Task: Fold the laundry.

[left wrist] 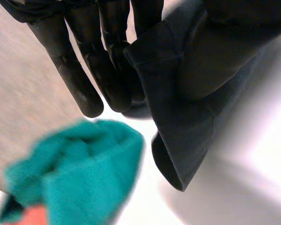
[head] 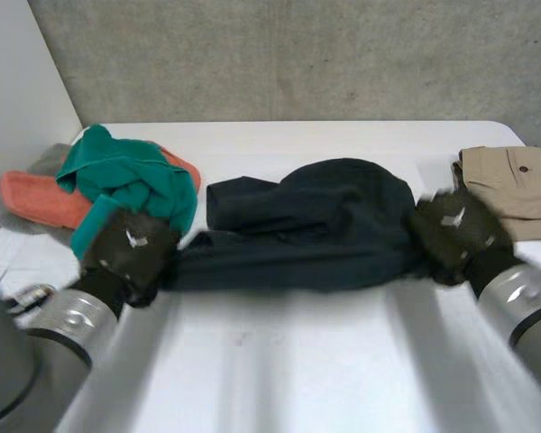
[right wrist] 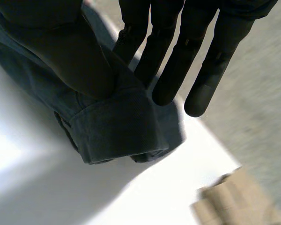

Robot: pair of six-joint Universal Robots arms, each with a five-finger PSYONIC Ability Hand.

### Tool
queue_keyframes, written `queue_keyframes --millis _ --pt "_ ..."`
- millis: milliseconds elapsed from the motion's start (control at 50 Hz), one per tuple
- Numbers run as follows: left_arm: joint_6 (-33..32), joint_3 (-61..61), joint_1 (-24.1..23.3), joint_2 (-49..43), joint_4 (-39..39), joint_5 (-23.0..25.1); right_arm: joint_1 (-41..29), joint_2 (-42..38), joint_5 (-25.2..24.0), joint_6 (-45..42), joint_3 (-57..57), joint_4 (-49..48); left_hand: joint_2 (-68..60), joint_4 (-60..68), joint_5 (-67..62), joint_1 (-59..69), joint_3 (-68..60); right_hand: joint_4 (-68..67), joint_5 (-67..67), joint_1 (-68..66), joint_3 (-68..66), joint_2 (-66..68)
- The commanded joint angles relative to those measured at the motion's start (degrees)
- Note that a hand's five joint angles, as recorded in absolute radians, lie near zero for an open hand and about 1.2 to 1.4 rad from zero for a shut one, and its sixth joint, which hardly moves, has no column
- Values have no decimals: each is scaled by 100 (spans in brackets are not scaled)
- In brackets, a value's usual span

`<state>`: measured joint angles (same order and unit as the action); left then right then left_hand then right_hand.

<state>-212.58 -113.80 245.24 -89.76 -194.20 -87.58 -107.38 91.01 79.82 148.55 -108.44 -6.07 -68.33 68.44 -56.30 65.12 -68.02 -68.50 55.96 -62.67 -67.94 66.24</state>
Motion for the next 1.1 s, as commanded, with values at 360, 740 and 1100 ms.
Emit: queue_keyframes --millis 360,740,1100 --pt "595 2835 -126 -1086 489 22 165 -1682 595 -389 3970 2048 -1167 1156 -1370 1488 -1198 -1150 1404 -1733 -1206 1376" --pt "524 6179 -292 -2257 -1833 -830 -73 -2905 1107 15 5860 -2610 -1167 1156 -1370 1488 -1198 -1150 1404 -1733 -1206 1376" --pt "533 1942 -996 -1887 -742 -936 6 -3687 262 403 4078 -871 -1167 1156 -1370 1488 -1198 -1150 1404 -1733 -1206 1376"
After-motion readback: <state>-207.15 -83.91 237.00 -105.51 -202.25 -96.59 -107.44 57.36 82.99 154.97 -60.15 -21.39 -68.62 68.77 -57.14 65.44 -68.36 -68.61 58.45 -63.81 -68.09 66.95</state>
